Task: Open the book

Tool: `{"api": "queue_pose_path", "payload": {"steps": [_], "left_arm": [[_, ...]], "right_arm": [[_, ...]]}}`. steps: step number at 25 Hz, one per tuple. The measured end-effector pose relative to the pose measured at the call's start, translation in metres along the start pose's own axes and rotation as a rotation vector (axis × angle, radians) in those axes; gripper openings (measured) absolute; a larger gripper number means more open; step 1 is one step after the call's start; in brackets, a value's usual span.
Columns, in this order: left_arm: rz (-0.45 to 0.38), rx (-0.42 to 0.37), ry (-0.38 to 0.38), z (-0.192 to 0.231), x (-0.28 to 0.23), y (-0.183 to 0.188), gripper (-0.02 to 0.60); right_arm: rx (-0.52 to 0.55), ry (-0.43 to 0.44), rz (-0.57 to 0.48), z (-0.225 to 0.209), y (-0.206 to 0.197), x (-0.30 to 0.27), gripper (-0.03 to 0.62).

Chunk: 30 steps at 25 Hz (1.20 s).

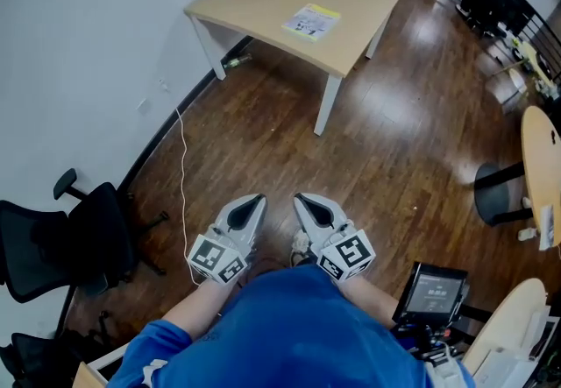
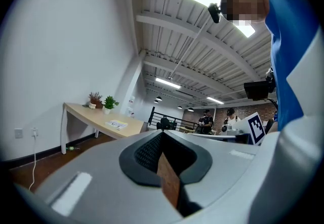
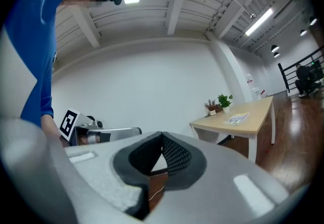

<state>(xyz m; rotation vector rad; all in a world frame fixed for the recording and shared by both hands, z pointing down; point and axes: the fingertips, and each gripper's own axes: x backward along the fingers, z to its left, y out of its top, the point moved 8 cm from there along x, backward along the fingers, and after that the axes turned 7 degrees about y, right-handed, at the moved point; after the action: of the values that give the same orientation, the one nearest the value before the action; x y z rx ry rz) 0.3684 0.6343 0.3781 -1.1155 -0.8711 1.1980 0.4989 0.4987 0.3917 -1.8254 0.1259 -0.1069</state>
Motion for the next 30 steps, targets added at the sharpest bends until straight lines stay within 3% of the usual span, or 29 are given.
{"api": "queue_pose_path", "payload": {"steps": [8,16,21,30], "left_arm": [[-0.021,0.000,0.060,0.016,-0.054,0.000,0.006],[-0.008,0.012,0.082,0.049,-0.090,0.011,0.006],[0.006,0.014,0.033,0.084,-0.113,0.019,0.006],[0.027,0.019,-0.121,0.182,-0.159,0.048,0.006]], "right_arm": [[0.003,0.083,0.017,-0.058,0.008,-0.030,0.003],[-0.015,0.093,0.024,-0.091,0.016,-0.065,0.003],[-0.019,0.054,0.034,-0.108,0.016,-0.096,0.003],[-0.004,-0.071,0.027,-0.123,0.021,-0.192,0.003]]}}
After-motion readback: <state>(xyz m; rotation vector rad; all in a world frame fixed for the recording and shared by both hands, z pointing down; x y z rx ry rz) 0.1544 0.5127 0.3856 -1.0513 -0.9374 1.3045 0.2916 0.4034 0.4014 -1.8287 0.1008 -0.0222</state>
